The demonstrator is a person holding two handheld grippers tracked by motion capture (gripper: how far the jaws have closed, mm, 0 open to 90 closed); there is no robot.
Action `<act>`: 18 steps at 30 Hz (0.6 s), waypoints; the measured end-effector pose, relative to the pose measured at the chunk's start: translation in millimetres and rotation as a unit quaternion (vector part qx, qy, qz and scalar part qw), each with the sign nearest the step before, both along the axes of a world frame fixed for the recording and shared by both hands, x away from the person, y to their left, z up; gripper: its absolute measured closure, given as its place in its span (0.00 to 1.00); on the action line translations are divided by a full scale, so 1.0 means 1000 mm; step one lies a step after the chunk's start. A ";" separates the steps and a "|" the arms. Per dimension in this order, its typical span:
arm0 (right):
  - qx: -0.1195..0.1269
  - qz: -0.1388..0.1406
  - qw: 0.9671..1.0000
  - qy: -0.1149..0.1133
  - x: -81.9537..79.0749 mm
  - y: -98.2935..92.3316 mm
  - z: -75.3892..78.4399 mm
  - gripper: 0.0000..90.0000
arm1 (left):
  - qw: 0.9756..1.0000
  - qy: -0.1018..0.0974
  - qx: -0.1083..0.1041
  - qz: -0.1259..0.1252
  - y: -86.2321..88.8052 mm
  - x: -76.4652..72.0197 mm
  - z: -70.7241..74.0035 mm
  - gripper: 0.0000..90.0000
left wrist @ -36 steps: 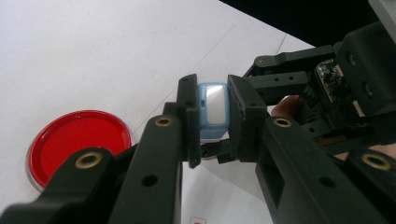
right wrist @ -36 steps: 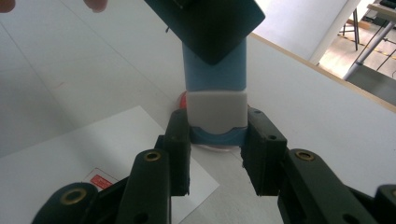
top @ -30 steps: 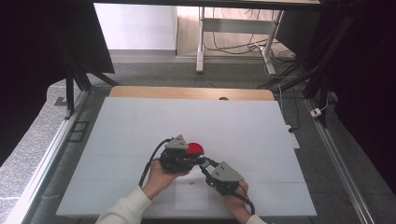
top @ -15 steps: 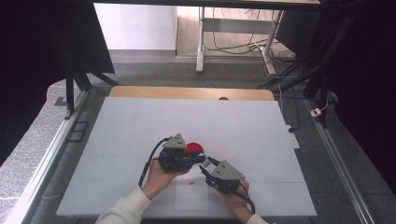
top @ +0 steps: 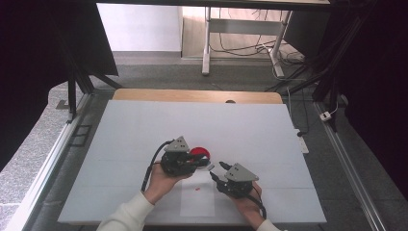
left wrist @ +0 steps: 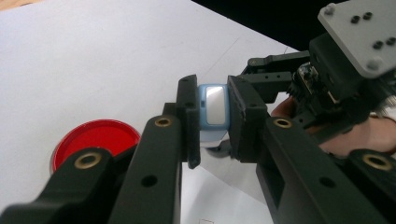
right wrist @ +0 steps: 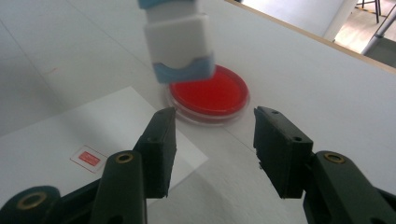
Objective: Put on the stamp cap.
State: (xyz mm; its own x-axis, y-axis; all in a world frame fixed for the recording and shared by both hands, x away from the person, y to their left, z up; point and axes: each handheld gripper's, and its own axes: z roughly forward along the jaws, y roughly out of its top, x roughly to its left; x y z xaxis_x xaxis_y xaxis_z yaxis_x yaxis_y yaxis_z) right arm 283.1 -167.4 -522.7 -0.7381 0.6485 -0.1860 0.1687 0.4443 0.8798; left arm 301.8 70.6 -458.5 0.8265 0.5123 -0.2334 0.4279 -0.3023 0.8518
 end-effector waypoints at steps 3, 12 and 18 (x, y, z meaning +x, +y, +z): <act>-0.001 -0.007 1.000 0.006 0.001 -0.009 0.001 0.53 | 1.000 -0.002 -0.002 -0.002 0.002 0.000 0.001 0.83; -0.001 -0.020 0.999 0.037 0.002 -0.051 0.003 0.52 | 1.000 -0.018 0.005 -0.006 0.008 -0.003 0.005 0.83; 0.009 -0.049 0.998 0.048 0.003 -0.086 0.007 0.52 | 0.999 -0.032 0.012 0.000 0.019 -0.003 0.011 0.83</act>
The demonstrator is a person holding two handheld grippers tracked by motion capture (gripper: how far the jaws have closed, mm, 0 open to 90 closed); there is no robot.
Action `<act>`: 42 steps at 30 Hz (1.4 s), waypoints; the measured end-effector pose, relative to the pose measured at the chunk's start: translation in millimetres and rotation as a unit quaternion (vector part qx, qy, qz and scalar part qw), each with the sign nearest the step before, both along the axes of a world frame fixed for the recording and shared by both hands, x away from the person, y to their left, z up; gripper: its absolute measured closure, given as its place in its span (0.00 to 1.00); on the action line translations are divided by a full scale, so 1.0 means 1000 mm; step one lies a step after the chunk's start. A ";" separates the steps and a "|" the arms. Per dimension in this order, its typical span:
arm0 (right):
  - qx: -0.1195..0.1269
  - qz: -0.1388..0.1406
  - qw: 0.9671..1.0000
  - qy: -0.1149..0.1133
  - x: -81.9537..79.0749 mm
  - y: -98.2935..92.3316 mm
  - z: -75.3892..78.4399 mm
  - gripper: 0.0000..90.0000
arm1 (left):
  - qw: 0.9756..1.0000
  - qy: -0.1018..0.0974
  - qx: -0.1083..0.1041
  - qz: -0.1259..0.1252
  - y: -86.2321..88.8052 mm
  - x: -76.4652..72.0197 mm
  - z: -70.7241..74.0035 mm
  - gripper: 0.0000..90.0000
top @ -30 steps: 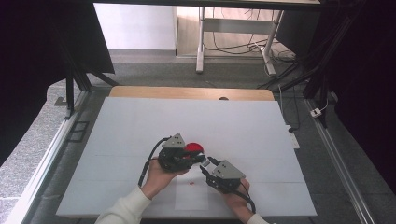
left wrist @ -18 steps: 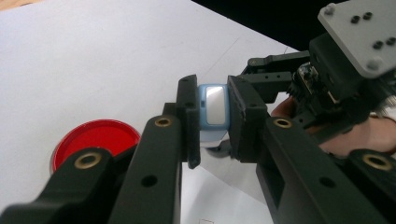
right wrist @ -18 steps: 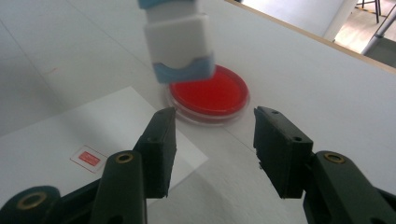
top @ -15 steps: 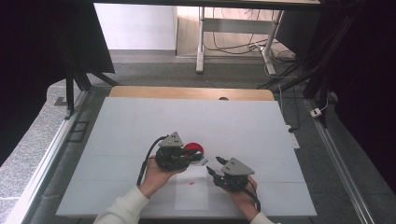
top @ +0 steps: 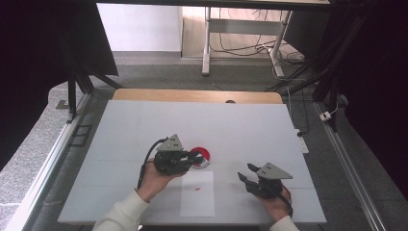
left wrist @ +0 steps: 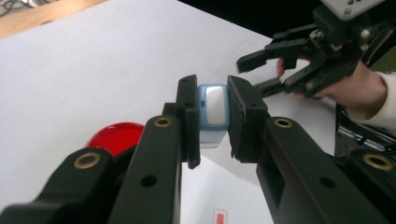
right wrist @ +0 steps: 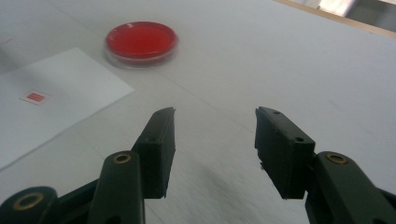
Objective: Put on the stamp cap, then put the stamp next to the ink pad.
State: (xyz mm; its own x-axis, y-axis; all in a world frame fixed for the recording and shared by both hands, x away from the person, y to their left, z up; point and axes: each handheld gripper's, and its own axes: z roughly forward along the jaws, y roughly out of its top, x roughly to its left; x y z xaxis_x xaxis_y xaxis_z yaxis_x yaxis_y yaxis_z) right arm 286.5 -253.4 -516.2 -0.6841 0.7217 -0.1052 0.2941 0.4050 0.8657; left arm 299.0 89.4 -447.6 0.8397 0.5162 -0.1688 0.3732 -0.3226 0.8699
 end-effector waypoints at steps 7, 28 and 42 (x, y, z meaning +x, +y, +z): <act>0.010 -0.025 1.000 0.010 -0.003 -0.037 0.000 0.52 | 1.000 -0.004 0.005 0.020 0.018 0.004 0.005 0.83; -0.006 -0.031 0.999 0.001 0.003 -0.046 0.000 0.52 | 0.997 -0.002 0.033 0.067 0.047 0.018 0.002 0.83; -0.011 -0.033 0.999 0.002 0.005 -0.044 -0.002 0.50 | 0.989 0.024 0.099 0.107 0.052 0.038 -0.026 0.83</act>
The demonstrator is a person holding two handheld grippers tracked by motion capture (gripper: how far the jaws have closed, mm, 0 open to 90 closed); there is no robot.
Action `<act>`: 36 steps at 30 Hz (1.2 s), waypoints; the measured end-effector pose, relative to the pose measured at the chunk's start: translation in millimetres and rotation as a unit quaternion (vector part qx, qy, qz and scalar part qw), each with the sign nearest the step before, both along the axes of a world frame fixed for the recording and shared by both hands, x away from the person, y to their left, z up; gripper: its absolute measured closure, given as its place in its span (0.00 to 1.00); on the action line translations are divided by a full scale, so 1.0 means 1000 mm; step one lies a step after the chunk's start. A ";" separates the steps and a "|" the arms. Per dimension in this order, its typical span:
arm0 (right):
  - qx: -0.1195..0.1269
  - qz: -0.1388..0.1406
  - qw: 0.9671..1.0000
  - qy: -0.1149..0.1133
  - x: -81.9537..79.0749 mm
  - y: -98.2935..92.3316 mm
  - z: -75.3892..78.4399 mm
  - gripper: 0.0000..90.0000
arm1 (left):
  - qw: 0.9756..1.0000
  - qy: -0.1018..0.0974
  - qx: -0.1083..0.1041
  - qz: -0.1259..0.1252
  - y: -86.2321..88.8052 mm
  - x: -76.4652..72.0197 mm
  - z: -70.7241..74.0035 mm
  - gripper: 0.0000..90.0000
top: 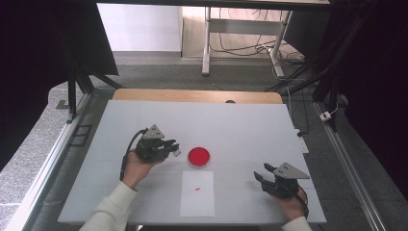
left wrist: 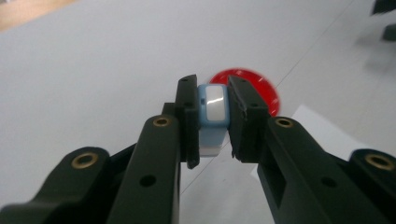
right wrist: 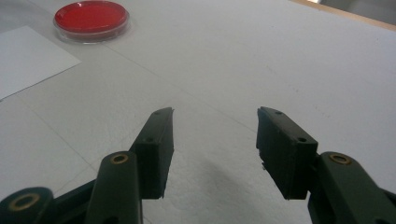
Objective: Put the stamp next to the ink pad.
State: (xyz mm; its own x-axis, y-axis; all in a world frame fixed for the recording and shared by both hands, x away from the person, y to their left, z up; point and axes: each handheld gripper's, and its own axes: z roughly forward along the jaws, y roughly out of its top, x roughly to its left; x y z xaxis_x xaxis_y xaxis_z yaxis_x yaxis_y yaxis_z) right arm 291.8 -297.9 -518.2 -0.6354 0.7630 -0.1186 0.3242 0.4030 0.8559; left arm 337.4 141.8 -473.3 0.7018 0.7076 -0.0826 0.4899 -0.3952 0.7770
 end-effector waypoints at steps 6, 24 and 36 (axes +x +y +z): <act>-0.003 -0.002 1.000 0.002 0.001 0.001 -0.001 0.50 | 1.000 0.004 0.012 0.001 -0.010 0.007 -0.014 0.83; -0.005 -0.005 1.000 0.000 0.001 0.001 -0.001 0.49 | 1.000 0.016 0.026 0.003 -0.020 0.016 -0.031 0.82; -0.003 -0.005 1.000 -0.002 0.001 0.001 0.000 0.49 | 1.000 -0.008 0.022 0.009 -0.018 0.012 -0.026 0.49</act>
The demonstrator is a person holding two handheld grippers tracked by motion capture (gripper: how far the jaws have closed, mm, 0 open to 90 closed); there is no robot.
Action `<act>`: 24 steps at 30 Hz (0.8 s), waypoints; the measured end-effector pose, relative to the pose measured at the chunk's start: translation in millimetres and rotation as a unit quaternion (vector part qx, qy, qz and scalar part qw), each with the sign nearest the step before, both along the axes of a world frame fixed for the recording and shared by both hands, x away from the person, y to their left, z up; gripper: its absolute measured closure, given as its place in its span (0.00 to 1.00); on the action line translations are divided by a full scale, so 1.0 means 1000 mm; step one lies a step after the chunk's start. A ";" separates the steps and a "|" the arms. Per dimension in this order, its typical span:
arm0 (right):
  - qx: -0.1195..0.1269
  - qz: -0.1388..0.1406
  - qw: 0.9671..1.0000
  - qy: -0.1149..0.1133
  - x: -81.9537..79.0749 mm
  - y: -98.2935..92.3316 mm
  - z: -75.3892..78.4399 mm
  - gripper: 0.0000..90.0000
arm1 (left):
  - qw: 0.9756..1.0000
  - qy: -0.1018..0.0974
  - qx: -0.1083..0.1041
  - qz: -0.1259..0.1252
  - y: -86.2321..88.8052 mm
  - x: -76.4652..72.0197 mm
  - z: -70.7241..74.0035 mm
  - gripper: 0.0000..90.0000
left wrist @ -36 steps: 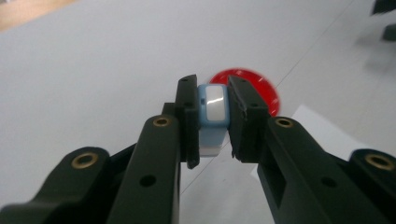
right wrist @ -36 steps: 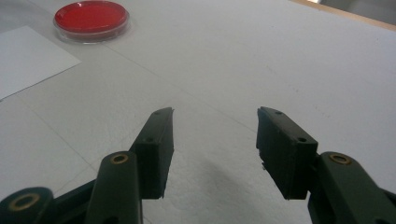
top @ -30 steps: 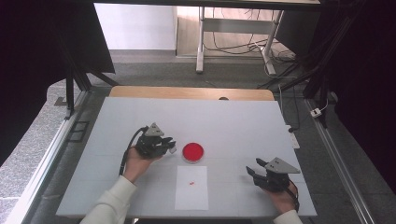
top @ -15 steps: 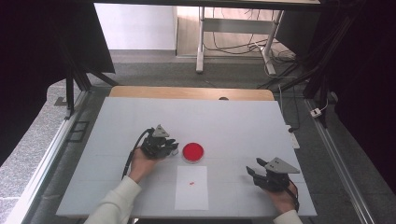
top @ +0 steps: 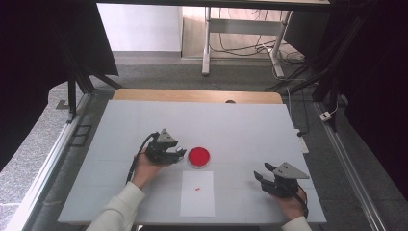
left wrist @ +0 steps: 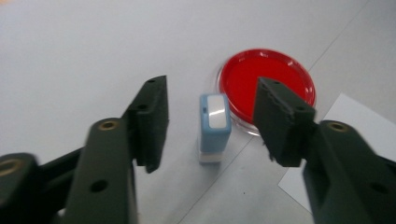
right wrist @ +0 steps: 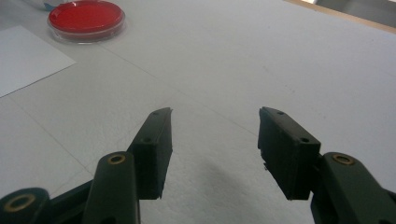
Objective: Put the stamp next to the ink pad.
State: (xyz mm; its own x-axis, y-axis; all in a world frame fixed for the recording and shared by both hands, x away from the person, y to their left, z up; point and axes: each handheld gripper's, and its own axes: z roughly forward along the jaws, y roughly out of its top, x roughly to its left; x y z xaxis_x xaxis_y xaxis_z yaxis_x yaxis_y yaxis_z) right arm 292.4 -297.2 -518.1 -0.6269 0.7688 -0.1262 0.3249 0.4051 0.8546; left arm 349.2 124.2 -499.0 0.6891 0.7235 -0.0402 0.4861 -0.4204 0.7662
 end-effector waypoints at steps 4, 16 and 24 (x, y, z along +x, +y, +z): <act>0.003 0.000 1.000 -0.001 0.000 0.000 0.000 0.49 | 1.000 -0.008 -0.023 0.008 0.007 -0.005 0.007 0.37; 0.015 0.025 1.000 0.000 0.001 -0.002 0.002 0.48 | 0.998 -0.021 -0.049 -0.011 0.026 -0.045 0.020 0.29; 0.011 0.035 0.999 0.000 -0.003 -0.004 0.003 0.46 | 0.998 -0.029 -0.060 -0.010 0.052 -0.078 0.015 0.29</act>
